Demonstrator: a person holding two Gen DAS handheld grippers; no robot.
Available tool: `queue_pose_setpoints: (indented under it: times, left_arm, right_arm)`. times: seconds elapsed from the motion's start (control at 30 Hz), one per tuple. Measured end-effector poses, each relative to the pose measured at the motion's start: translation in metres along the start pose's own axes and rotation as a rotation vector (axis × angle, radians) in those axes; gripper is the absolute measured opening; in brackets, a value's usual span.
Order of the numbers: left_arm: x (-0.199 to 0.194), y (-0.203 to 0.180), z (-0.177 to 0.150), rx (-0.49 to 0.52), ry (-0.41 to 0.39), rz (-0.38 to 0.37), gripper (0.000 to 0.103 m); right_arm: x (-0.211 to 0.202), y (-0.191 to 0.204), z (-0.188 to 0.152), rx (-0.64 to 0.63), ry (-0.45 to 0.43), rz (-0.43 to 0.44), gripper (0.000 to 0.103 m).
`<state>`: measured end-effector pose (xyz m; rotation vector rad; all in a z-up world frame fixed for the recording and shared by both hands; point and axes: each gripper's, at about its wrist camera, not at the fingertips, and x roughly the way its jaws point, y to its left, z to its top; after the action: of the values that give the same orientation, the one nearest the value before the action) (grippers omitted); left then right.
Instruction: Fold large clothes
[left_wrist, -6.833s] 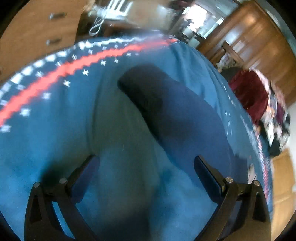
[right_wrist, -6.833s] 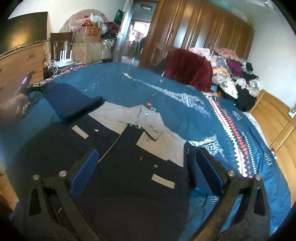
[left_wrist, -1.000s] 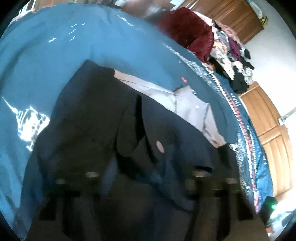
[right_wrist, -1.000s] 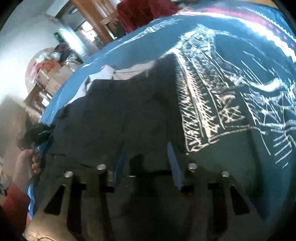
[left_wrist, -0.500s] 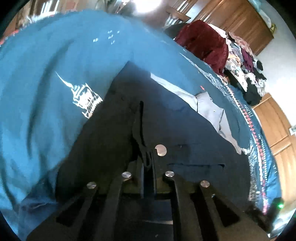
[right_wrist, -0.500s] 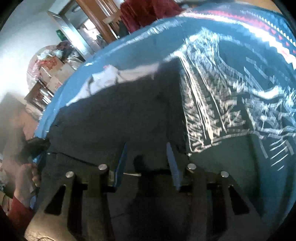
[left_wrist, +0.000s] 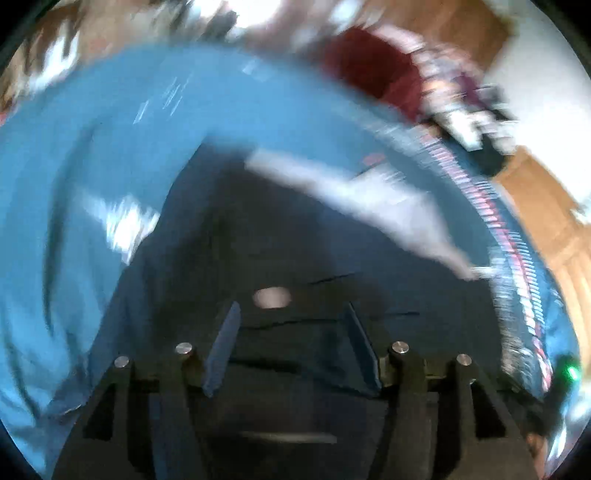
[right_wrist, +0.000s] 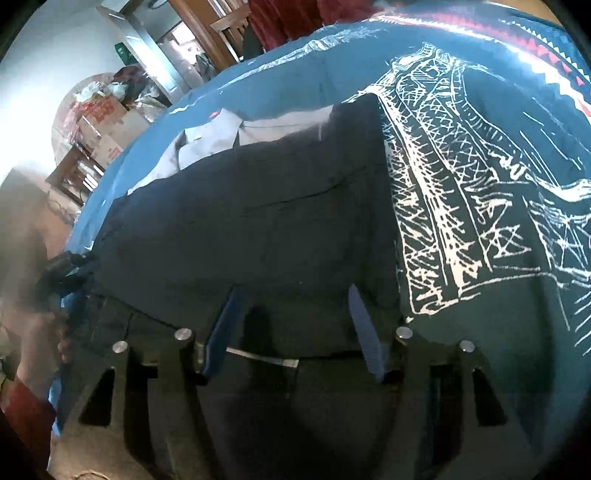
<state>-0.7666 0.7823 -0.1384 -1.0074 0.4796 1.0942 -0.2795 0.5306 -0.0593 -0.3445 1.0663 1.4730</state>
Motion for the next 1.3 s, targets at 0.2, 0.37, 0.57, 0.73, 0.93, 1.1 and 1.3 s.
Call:
queue_pose_setpoints:
  times: [0.2, 0.37, 0.57, 0.73, 0.93, 1.1, 1.3]
  left_arm:
    - [-0.08, 0.044, -0.002, -0.071, -0.062, 0.057, 0.05]
    - [-0.15, 0.088, -0.06, -0.035, 0.03, -0.006, 0.07]
    - [-0.188, 0.108, -0.154, 0.011, 0.154, -0.094, 0.071]
    - [-0.213, 0.104, -0.187, 0.038, 0.108, -0.051, 0.071]
    - [-0.195, 0.073, -0.203, 0.225, 0.117, 0.082, 0.096]
    - [-0.193, 0.073, -0.207, 0.25, 0.117, 0.102, 0.099]
    - [-0.192, 0.073, -0.208, 0.232, 0.107, 0.09, 0.099]
  right_arm:
    - [-0.046, -0.012, -0.008, 0.045, 0.054, 0.067, 0.063]
    - [-0.103, -0.03, -0.073, 0.035, 0.135, 0.057, 0.067]
    - [-0.139, -0.025, -0.163, -0.014, 0.204, -0.024, 0.067]
    - [-0.149, 0.005, -0.174, -0.06, 0.156, -0.25, 0.074]
    - [-0.156, 0.03, -0.176, -0.131, 0.072, -0.387, 0.077]
    - [-0.172, 0.043, -0.177, -0.199, 0.017, -0.484, 0.077]
    - [-0.188, 0.056, -0.179, -0.265, -0.04, -0.561, 0.079]
